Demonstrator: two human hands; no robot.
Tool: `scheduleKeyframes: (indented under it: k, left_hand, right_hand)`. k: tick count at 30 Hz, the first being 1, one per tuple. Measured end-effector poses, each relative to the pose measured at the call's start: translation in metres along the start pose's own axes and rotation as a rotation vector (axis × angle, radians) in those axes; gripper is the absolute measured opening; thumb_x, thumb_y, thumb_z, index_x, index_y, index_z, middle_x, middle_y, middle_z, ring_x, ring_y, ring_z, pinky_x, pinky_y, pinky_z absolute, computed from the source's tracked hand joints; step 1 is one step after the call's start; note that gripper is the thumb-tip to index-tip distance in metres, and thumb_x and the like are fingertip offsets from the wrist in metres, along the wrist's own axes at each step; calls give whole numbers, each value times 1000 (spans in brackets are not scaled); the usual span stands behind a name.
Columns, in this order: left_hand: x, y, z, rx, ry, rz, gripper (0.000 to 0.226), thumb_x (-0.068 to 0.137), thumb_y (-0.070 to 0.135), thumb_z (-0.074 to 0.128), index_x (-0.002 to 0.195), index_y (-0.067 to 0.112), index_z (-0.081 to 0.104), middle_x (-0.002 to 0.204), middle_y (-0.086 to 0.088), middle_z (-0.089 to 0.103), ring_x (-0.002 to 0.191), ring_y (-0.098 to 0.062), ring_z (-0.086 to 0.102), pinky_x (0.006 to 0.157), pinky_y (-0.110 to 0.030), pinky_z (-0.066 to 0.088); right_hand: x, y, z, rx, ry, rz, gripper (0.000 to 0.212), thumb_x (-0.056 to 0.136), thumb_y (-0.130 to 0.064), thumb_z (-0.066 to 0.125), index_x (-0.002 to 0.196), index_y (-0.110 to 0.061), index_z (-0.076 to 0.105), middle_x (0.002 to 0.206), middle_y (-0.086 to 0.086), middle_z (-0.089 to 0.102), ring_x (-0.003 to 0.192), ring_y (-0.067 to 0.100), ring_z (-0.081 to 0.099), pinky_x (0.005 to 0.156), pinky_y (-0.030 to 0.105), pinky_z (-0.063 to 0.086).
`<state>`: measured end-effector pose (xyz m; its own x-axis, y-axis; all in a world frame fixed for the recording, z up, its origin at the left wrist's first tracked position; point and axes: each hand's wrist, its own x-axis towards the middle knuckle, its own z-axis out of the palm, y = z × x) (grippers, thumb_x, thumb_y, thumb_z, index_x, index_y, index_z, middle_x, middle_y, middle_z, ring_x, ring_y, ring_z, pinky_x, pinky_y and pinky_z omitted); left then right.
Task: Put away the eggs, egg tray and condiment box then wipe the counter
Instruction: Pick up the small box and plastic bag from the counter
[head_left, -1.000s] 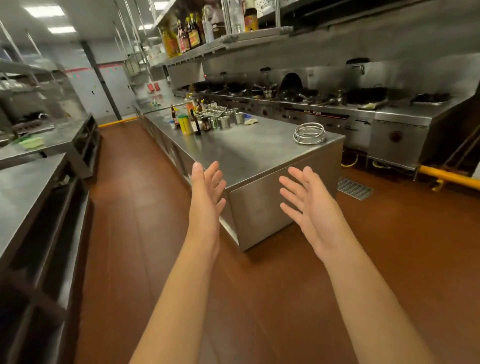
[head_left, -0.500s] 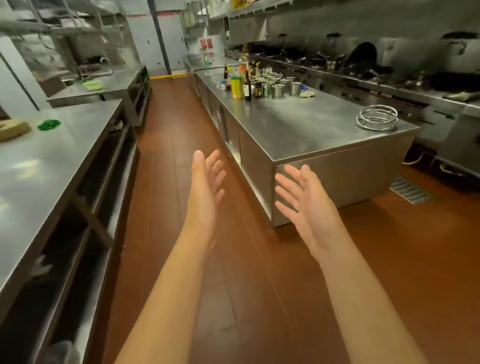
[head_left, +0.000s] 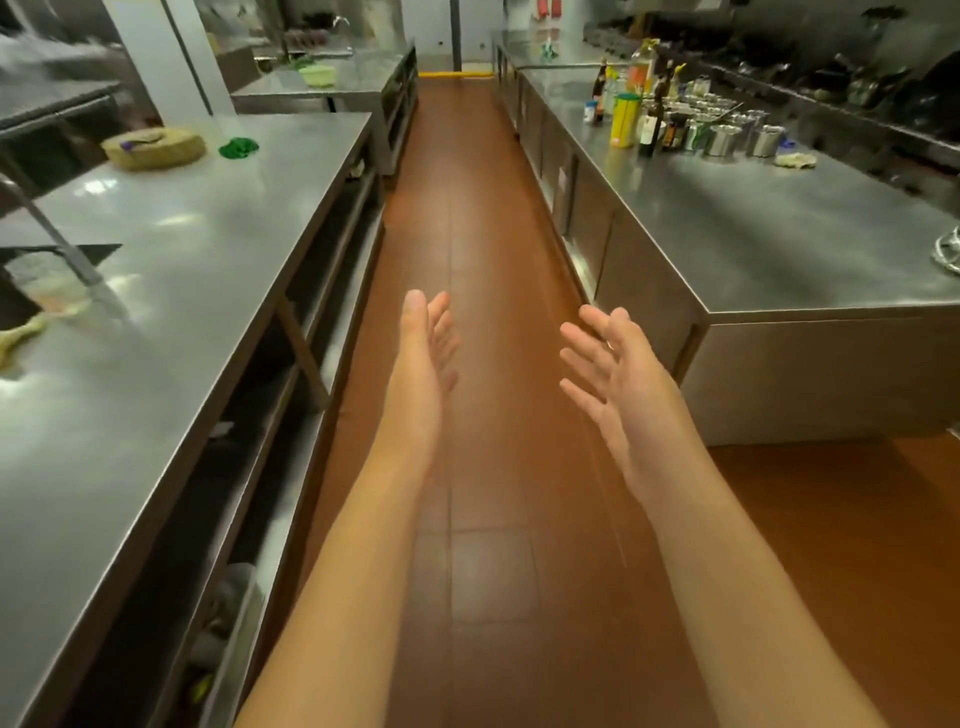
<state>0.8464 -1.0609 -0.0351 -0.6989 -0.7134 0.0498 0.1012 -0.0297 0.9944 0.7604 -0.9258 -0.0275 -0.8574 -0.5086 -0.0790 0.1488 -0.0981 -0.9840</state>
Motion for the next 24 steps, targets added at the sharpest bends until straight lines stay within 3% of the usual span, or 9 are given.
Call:
scheduleKeyframes:
  k: [6, 10, 13, 15, 19, 24]
  left_hand:
    - [35, -7, -42, -6, 52, -1, 76, 87, 75, 21, 149, 37, 41, 152, 12, 45, 136, -5, 45, 114, -34, 33]
    - [60, -22, -52, -4, 109, -36, 66, 96, 70, 19, 149, 38, 41, 153, 11, 45, 136, -5, 45, 117, -40, 32]
    - [84, -30, -56, 18, 147, -68, 75, 87, 72, 21, 149, 35, 42, 153, 9, 45, 135, -7, 47, 114, -37, 34]
    - [106, -31, -53, 30, 166, -75, 77, 84, 71, 22, 149, 34, 42, 153, 8, 45, 135, -9, 47, 114, -36, 35]
    - [164, -28, -31, 64, 188, -91, 61, 99, 63, 19, 149, 35, 42, 153, 10, 45, 137, -9, 45, 117, -40, 31]
    - [244, -15, 11, 107, 195, -23, 66, 97, 69, 21, 149, 33, 43, 152, 8, 46, 135, -10, 47, 117, -42, 33]
  right_hand:
    - [36, 12, 58, -66, -103, 11, 50, 101, -53, 36, 142, -30, 50, 136, -10, 60, 123, 5, 56, 105, 34, 45]
    - [72, 24, 72, -90, -133, 60, 49, 101, -52, 35, 142, -30, 50, 137, -8, 60, 124, 7, 55, 103, 32, 45]
    - [106, 35, 76, -89, -160, 117, 50, 101, -52, 34, 143, -29, 49, 138, -7, 59, 127, 10, 53, 105, 34, 44]
    - [132, 41, 79, -72, -182, 136, 52, 100, -54, 35, 144, -29, 48, 138, -7, 59, 126, 9, 53, 108, 38, 43]
    - [202, 35, 87, 20, -257, 133, 53, 100, -56, 36, 145, -29, 47, 139, -6, 58, 130, 11, 51, 109, 38, 41]
    - [290, 7, 77, 102, -346, 68, 55, 100, -57, 33, 147, -30, 43, 143, -8, 55, 131, 10, 50, 109, 36, 40]
